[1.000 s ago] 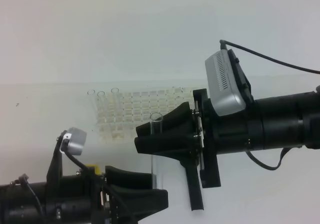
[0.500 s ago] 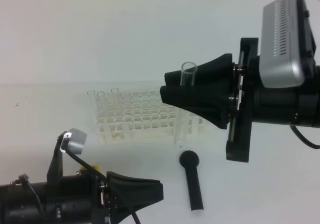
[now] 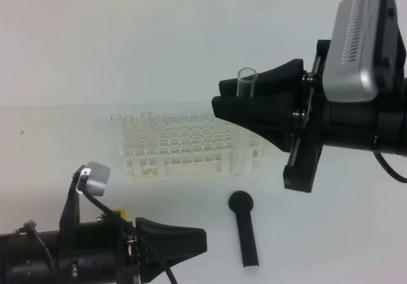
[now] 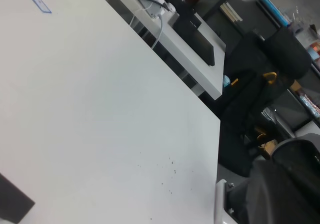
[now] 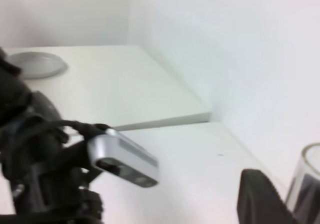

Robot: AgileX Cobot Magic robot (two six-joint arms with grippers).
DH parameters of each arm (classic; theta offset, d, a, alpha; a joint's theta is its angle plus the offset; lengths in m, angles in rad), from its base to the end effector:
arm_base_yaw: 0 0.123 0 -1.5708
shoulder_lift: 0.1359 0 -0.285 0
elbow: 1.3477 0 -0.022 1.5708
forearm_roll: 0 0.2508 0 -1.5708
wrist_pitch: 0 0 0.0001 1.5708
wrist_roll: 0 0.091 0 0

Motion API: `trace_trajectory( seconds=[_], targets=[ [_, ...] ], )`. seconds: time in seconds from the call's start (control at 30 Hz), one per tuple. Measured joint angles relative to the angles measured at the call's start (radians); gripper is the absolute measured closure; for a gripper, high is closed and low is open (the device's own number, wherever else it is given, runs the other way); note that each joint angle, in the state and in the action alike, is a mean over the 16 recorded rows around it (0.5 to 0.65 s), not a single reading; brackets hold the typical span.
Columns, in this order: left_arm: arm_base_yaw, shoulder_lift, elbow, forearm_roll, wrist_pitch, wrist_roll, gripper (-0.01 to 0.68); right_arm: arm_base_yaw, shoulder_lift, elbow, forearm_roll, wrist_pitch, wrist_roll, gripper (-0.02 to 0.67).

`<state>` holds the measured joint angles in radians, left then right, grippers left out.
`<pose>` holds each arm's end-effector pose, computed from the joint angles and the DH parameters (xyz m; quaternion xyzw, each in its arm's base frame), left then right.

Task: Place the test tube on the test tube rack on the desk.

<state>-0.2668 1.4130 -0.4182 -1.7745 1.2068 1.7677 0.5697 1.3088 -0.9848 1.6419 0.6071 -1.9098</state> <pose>0.1699 -0.1328 0.2090 0.2755 0.7115 -0.5719 0.3014 0.2133 0.1983 0.3544 -0.4681 0.5980 0.3228 0.5649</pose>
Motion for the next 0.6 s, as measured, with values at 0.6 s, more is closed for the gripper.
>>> trace_trajectory(
  seconds=[0.6],
  targets=[
    [0.000, 0.001, 0.000, 0.015, 0.002, 0.001, 0.674, 0.000, 0.000, 0.000, 0.000, -0.057, 0.015, 0.529]
  ],
)
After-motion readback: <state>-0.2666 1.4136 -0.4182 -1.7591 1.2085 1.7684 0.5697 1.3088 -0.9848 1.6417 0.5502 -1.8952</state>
